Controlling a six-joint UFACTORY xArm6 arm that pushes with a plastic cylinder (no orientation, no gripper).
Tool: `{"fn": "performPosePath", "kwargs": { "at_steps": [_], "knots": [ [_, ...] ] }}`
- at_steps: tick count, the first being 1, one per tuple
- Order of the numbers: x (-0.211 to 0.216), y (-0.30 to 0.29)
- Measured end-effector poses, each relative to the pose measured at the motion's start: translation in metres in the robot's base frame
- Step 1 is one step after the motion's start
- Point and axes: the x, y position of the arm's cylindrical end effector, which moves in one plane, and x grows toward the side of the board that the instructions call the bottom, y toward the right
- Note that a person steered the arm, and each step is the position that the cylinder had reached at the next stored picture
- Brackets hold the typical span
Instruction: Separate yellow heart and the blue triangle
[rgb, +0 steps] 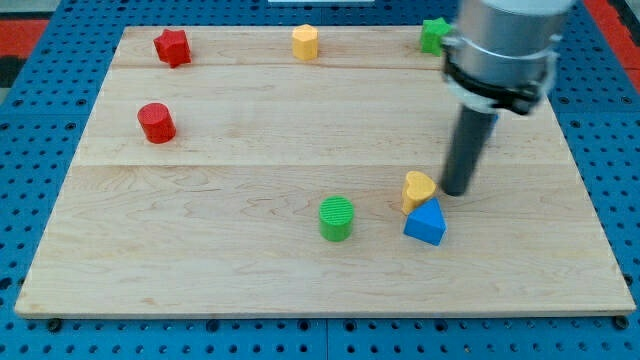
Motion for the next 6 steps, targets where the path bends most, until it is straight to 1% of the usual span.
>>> {"fn": "performPosePath", "kwargs": {
  "at_steps": [1, 2, 3, 4, 5, 6],
  "knots": [
    [0.024, 0.027],
    [0.038, 0.004],
    [0.027, -0.023],
    [0.021, -0.062],
    [0.012, -0.085],
    [0.009, -0.085]
  ]
}}
